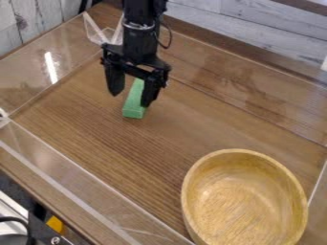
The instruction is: Put the green block in the brown bowl
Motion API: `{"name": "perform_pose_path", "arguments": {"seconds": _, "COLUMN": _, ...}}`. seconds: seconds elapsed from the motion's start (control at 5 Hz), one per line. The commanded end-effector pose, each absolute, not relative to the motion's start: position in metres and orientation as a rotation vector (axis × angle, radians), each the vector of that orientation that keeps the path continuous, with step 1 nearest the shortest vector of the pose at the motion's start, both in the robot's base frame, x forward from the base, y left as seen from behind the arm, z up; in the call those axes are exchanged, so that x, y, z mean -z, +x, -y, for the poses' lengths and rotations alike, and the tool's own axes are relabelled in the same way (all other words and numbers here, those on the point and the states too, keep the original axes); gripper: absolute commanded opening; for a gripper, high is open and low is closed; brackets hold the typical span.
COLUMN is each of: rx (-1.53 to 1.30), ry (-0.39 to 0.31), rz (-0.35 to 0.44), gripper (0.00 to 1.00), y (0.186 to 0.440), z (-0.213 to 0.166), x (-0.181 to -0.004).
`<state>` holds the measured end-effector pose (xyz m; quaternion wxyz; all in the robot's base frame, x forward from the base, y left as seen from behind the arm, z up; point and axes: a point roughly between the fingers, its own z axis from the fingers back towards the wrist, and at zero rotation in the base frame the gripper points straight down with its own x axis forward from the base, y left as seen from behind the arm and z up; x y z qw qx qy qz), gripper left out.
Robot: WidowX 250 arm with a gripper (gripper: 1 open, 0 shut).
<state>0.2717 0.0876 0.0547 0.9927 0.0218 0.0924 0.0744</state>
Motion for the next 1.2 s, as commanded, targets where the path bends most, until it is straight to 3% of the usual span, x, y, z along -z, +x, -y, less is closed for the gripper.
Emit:
{"name": "perform_pose_path", "arguments": {"seconds": 0.0, "rx": -0.168, "ry": 0.061, "rz": -0.138, "gripper": 1.00, "y": 0.2834, "z": -0.0960, "x": -0.0615}}
{"name": "perform_pose_path", "arguments": {"seconds": 0.2, "rx": -0.178, "ry": 0.063, "rz": -0.145, "gripper": 1.00, "y": 0.2868, "z": -0.0983, "x": -0.0561}}
{"name": "perform_pose_path", "arguments": {"seconds": 0.4, "rx": -0.186, "ry": 0.064, "rz": -0.151, "gripper": 0.00, "y": 0.2891, "z": -0.0999, "x": -0.0522}}
{"name": "perform_pose_path", "arguments": {"seconds": 0.6, "rx": -0.197, "ry": 0.059, "rz": -0.152, "gripper": 0.00, "y": 0.2893, "z": -0.1001, "x": -0.0532}}
{"name": "perform_pose_path", "arguments": {"seconds": 0.8, "rx": -0.202, "ry": 0.050, "rz": -0.154, "gripper": 1.00, "y": 0.2902, "z": -0.0997, "x": -0.0545}}
{"name": "perform_pose_path", "arguments": {"seconds": 1.0, "rx": -0.209, "ry": 0.044, "rz": -0.155, "gripper": 1.00, "y": 0.2910, "z": -0.0987, "x": -0.0549}}
